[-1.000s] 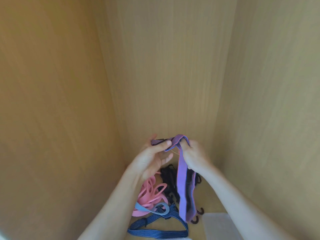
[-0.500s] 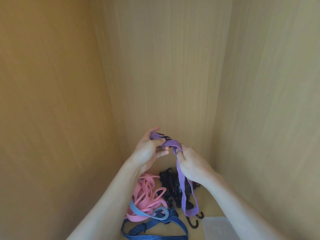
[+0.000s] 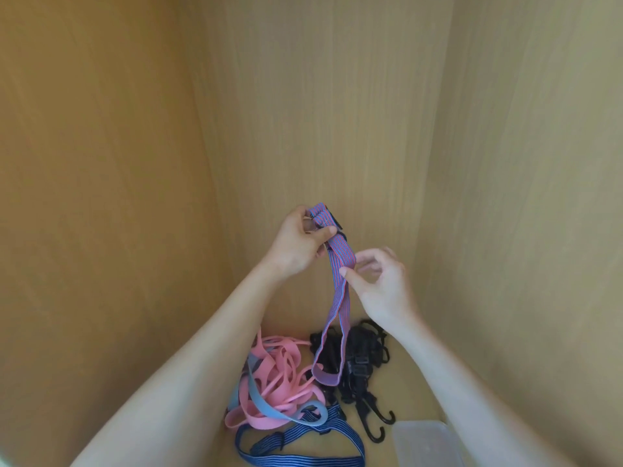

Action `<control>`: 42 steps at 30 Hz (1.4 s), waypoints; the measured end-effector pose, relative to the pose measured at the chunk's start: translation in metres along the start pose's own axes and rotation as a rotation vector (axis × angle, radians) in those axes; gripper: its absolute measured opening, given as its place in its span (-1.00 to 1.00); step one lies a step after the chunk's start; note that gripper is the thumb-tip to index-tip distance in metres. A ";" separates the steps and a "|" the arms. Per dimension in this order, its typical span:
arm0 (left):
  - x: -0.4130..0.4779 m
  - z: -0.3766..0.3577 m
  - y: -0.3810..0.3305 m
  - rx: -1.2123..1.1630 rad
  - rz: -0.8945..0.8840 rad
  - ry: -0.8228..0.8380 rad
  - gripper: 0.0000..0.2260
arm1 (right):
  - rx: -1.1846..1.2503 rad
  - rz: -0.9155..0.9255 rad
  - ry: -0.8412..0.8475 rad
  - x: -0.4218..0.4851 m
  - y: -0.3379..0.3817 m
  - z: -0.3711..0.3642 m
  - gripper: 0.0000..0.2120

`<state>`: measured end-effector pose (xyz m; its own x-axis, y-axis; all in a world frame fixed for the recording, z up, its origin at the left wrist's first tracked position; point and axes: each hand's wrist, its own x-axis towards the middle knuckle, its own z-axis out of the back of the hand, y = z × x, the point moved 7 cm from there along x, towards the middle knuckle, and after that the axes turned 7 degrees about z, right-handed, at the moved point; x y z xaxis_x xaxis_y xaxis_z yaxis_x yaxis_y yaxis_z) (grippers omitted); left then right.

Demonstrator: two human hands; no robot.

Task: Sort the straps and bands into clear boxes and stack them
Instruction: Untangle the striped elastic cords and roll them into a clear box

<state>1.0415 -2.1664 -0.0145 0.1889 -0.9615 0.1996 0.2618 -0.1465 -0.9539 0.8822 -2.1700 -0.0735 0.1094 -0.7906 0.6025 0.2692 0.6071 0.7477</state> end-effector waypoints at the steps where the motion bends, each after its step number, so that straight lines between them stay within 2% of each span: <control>1: 0.002 0.001 -0.004 0.036 -0.022 -0.005 -0.79 | 0.103 -0.070 0.005 0.002 -0.003 -0.001 -0.79; 4: 0.006 0.000 -0.014 0.106 -0.077 0.005 -0.73 | 0.393 -0.221 0.113 0.006 -0.005 -0.009 -0.86; 7: 0.011 -0.001 -0.019 0.132 -0.098 0.022 -0.70 | 0.494 -0.255 0.213 0.010 -0.001 -0.011 -0.93; 10: 0.016 0.000 -0.020 0.138 -0.092 0.029 -0.68 | 0.447 -0.254 0.222 0.017 -0.002 -0.008 -0.91; 12: 0.019 0.000 -0.019 0.135 -0.080 0.033 -0.71 | 0.392 -0.251 0.175 0.021 -0.004 -0.006 -0.81; 15: 0.021 -0.001 -0.019 0.118 -0.067 0.035 -0.73 | 0.053 -0.110 0.110 0.028 0.001 -0.001 -0.62; 17: 0.021 -0.003 -0.020 0.116 -0.063 0.041 -0.72 | -0.068 -0.025 0.082 0.031 0.008 -0.001 -0.66; 21: 0.021 -0.004 -0.024 0.071 -0.030 0.093 -0.73 | -0.072 0.011 0.025 0.038 0.015 0.001 -0.82; 25: 0.021 -0.006 -0.030 0.038 0.004 0.214 -0.77 | -0.033 -0.006 0.020 0.048 0.021 0.002 -0.88; 30: 0.017 -0.010 -0.037 0.043 0.069 0.345 -0.67 | -0.053 0.054 0.028 0.064 0.035 0.007 -0.88; 33: 0.017 -0.011 -0.038 0.023 0.072 0.330 -0.73 | -0.019 0.040 0.055 0.067 0.035 0.005 -0.86; 38: 0.014 -0.015 -0.029 -0.167 0.110 0.340 -0.65 | 0.176 -0.012 0.044 0.065 0.028 0.003 -0.82; 40: 0.013 -0.016 -0.024 -0.173 0.124 0.332 -0.63 | 0.213 -0.015 0.064 0.065 0.027 0.003 -0.84; 42: 0.014 -0.015 -0.018 -0.131 0.138 0.309 -0.72 | 0.226 -0.011 0.048 0.064 0.029 0.004 -0.79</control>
<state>1.0247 -2.1805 0.0021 -0.0862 -0.9962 0.0092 0.1261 -0.0200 -0.9918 0.8931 -2.2032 -0.0123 0.1544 -0.7971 0.5838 0.0504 0.5964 0.8011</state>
